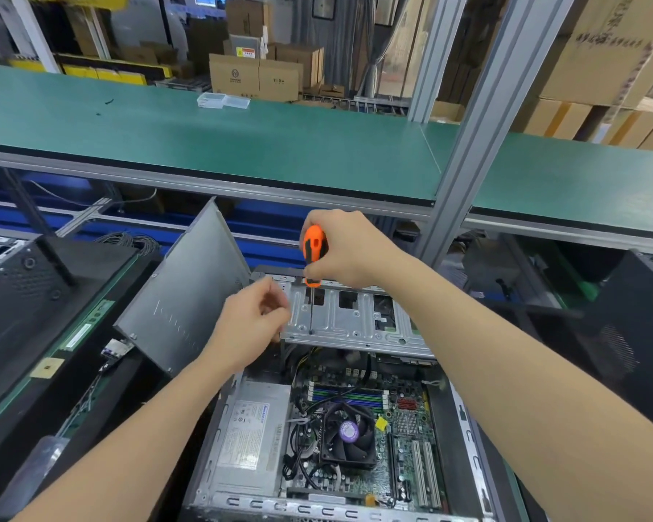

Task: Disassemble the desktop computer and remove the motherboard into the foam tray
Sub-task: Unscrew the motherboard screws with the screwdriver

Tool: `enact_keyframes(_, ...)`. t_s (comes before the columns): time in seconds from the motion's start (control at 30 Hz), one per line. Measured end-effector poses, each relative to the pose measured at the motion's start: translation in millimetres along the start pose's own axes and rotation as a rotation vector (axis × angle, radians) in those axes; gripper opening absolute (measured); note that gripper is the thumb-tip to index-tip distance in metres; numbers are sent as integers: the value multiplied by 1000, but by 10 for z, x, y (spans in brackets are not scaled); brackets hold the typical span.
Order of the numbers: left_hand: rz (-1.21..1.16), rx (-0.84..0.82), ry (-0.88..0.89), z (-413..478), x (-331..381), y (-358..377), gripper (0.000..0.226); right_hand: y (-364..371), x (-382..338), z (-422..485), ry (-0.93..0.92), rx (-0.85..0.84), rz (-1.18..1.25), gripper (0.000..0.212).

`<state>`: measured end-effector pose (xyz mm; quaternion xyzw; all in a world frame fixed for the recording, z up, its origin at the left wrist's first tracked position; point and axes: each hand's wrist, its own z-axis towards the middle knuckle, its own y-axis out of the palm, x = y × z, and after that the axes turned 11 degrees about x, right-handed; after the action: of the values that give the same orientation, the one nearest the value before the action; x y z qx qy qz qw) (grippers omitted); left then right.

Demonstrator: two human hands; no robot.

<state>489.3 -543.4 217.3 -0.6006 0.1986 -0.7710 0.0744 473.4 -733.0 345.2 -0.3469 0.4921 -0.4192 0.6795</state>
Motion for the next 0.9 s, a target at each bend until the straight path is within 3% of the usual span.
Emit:
enact_keyframes(0.07,101,-212,-40,-77,-81,-71,19,49,63,-60,25,-14,158,30)
enact_keyframes(0.13,356,-449,-9,-104,-128,-47,26,150,131,-137,69,16,300,20)
enact_keyframes(0.23,539,-642,-29,-43,-100,109,33,341,228,-251,125,122,339,8)
enact_keyframes(0.4,732,-950,-201,83,-120,465,44,602,273,-385,185,99,345,31)
enact_keyframes(0.5,777,-885,-256,95,-332,636,43,641,275,-386,175,134,412,21)
enact_keyframes(0.6,867,-828,-213,108,-475,718,36,616,279,-367,221,86,472,28)
enact_keyframes(0.67,921,-828,-227,137,-512,754,31,580,298,-357,229,84,499,22)
enact_keyframes(0.77,911,-808,-295,164,-511,767,39,549,326,-365,204,90,533,13)
enact_keyframes(0.9,908,-808,-251,171,-551,779,51,589,291,-422,152,66,492,11)
